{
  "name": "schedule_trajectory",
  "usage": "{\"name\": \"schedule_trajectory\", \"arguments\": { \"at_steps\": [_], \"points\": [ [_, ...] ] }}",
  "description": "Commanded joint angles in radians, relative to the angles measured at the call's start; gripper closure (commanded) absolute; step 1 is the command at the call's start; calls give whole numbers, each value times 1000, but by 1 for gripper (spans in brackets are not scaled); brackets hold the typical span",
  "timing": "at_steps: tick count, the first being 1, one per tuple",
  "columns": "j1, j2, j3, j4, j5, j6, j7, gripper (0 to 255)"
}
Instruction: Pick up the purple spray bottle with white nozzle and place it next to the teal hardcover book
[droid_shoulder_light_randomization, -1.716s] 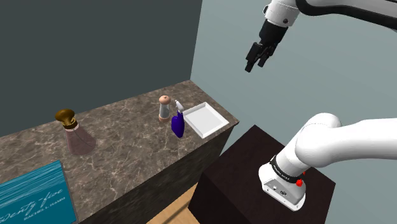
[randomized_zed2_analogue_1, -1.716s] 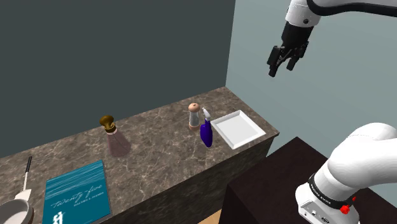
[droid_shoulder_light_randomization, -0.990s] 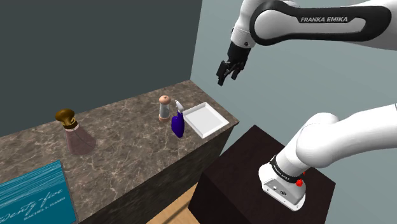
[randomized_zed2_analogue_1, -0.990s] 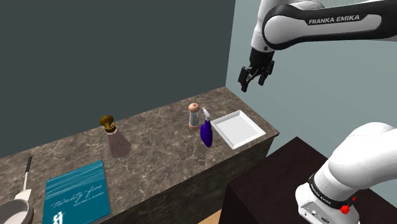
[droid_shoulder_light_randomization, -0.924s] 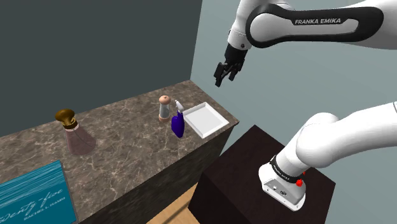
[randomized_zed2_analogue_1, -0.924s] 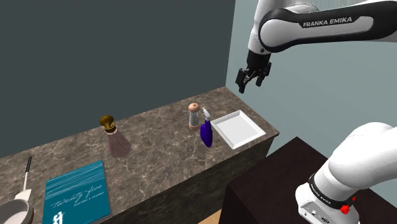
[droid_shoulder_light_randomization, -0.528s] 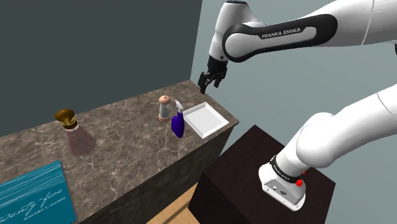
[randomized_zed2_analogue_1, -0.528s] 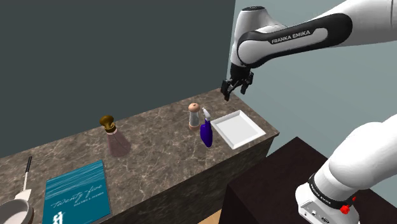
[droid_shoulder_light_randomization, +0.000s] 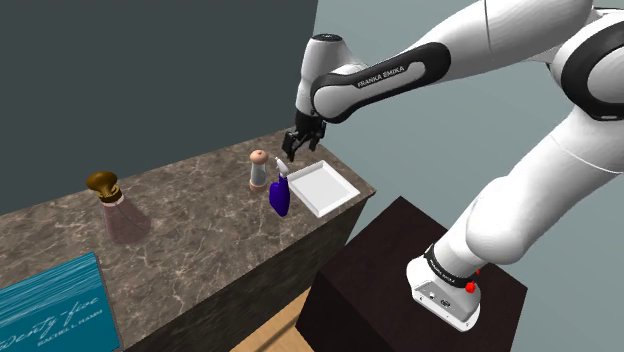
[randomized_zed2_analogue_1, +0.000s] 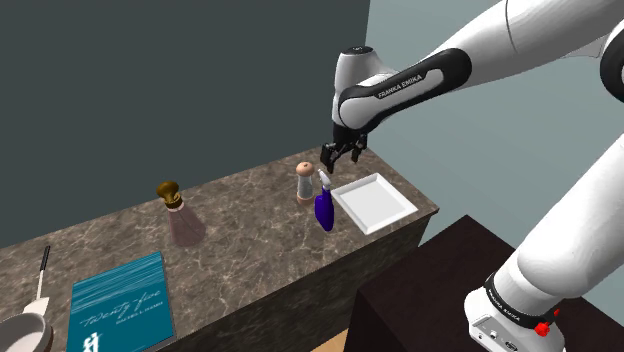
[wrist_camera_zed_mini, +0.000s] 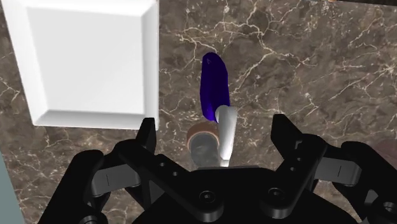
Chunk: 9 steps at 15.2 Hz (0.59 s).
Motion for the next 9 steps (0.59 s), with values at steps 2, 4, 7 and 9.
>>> {"name": "schedule_trajectory", "arguments": {
  "at_steps": [2,4,7,9],
  "points": [
    [7,117,8,58,-30,57,30,0],
    [17,195,11,105,-53,86,53,0],
    [21,233,8,112,-64,116,62,0],
    [23,252,6,107,-70,139,67,0]
  ]
}}
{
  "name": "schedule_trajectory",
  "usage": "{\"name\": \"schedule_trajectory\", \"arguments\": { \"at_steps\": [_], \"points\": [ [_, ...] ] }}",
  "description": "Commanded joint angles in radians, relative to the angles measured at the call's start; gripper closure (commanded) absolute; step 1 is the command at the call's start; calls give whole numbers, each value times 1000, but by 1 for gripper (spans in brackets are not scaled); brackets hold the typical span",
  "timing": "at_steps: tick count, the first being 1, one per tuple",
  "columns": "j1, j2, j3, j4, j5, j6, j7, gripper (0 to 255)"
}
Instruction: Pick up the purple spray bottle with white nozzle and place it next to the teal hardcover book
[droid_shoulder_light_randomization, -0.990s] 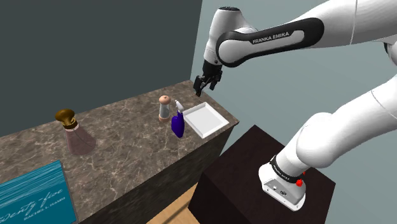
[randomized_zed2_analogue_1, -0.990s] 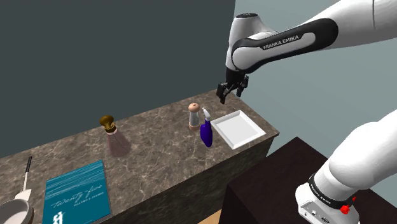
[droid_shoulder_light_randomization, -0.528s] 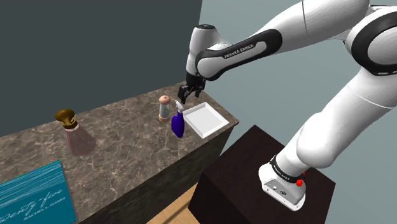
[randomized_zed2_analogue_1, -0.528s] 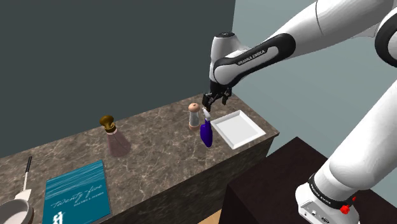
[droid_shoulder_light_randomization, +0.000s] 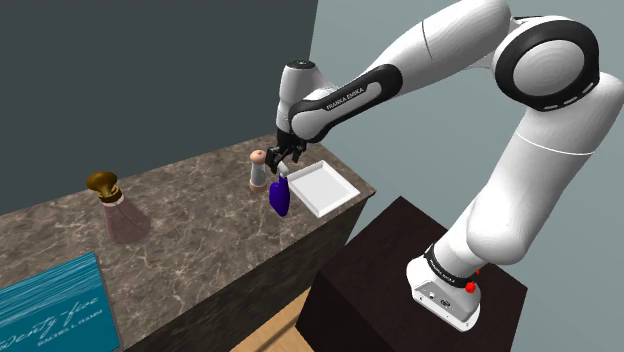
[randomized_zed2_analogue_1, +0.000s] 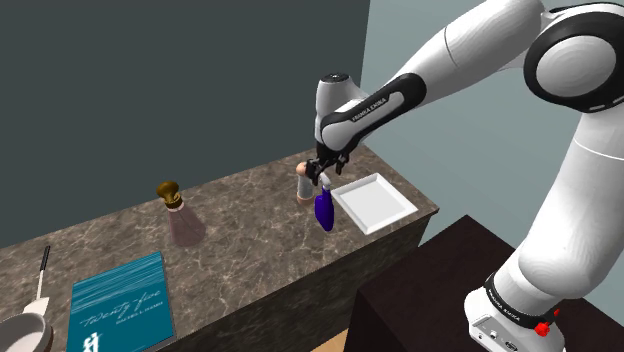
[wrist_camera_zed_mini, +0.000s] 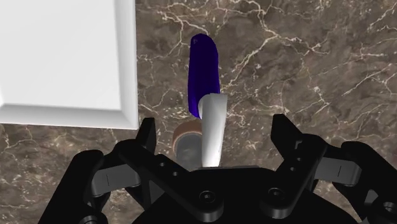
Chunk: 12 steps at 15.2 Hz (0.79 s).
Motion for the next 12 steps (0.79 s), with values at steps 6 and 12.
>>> {"name": "schedule_trajectory", "arguments": {
  "at_steps": [6,12],
  "points": [
    [4,49,-5,-6,-15,55,11,0],
    [4,49,-5,-6,-15,55,11,255]
  ]
}}
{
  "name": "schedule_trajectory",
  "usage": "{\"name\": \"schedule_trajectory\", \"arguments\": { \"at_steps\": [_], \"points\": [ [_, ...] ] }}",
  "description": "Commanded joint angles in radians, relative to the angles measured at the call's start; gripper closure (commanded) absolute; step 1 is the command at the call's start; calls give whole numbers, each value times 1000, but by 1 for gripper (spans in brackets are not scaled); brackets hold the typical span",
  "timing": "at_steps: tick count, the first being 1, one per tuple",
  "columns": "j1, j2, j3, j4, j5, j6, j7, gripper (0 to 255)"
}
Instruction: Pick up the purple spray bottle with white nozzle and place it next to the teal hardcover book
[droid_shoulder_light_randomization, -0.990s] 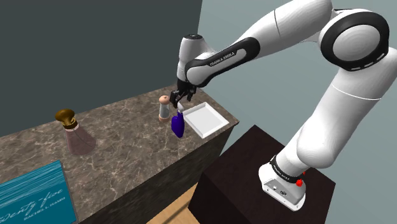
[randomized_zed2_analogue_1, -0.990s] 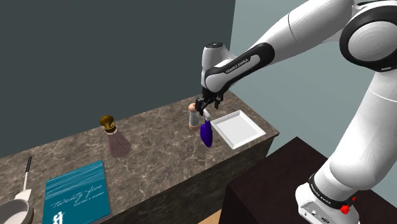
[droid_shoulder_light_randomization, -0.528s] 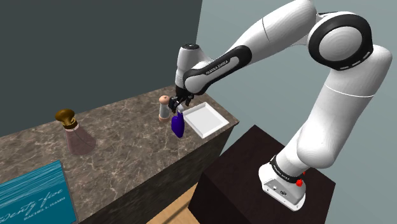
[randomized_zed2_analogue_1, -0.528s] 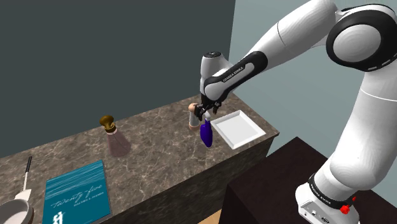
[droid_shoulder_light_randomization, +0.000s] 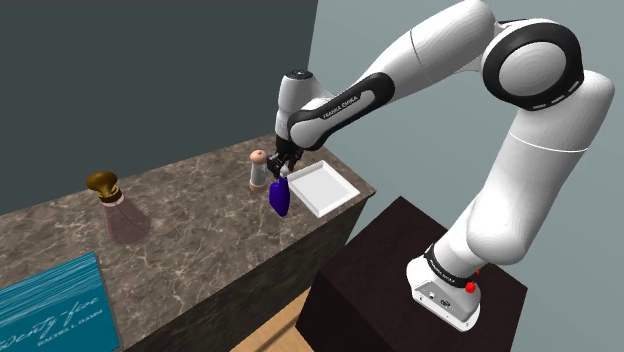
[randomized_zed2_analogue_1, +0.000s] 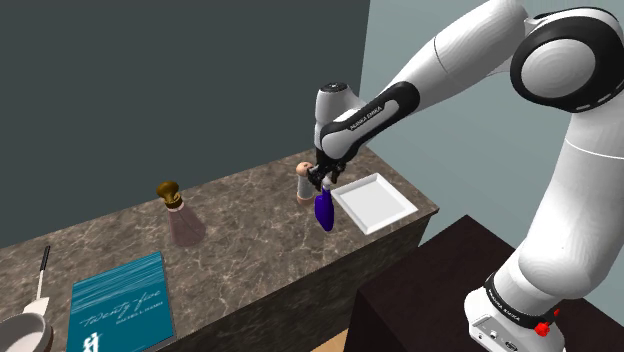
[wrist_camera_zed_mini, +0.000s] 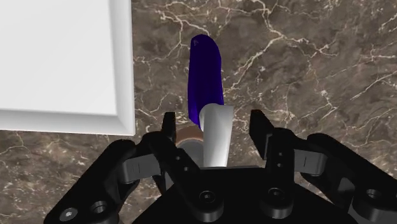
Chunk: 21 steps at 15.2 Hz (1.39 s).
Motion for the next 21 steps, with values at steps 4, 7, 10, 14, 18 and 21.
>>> {"name": "schedule_trajectory", "arguments": {
  "at_steps": [4,7,10,14,18,21],
  "points": [
    [0,0,0,0,0,0,0,255],
    [0,0,0,0,0,0,0,255],
    [-1,-10,1,2,3,-12,-2,255],
    [-4,-48,6,13,15,-60,-11,255],
    [-6,-83,9,27,27,-108,-19,255],
    [-8,-108,10,40,34,-145,-24,255]
  ]
}}
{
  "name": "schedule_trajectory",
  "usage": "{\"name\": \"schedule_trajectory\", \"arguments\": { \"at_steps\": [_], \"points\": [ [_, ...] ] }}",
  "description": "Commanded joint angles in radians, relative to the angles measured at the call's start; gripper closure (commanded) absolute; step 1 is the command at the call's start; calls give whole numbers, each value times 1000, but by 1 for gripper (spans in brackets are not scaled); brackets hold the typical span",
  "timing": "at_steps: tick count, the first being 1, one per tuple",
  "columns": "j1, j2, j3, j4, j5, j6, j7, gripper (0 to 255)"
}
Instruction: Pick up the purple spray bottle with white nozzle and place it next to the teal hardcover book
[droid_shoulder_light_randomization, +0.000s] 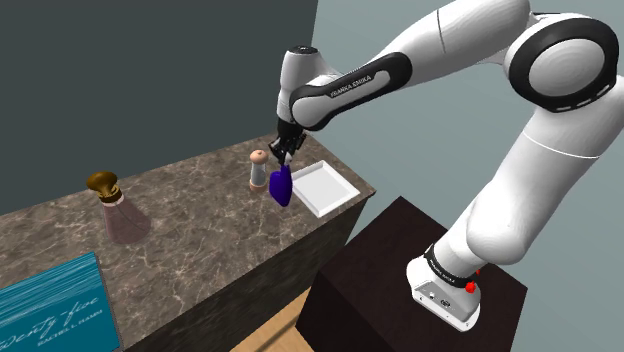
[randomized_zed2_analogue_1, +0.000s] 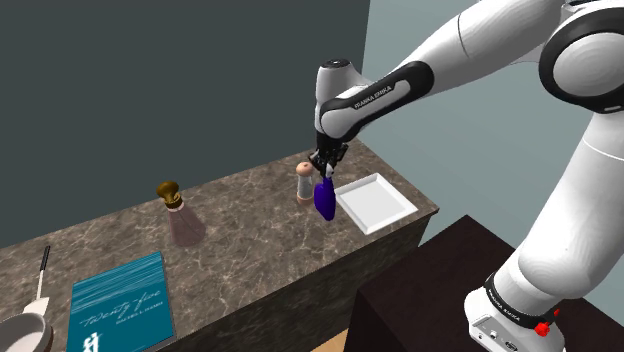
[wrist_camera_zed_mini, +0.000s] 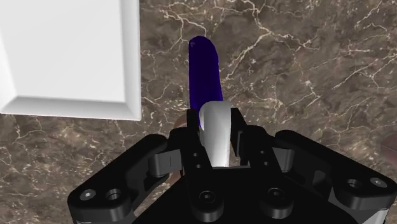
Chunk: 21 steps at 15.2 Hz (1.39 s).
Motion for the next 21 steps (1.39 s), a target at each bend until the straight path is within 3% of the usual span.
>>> {"name": "schedule_trajectory", "arguments": {
  "at_steps": [1,21],
  "points": [
    [0,-15,1,12,4,-27,-2,255],
    [-4,-131,4,152,35,-281,-25,255]
  ]
}}
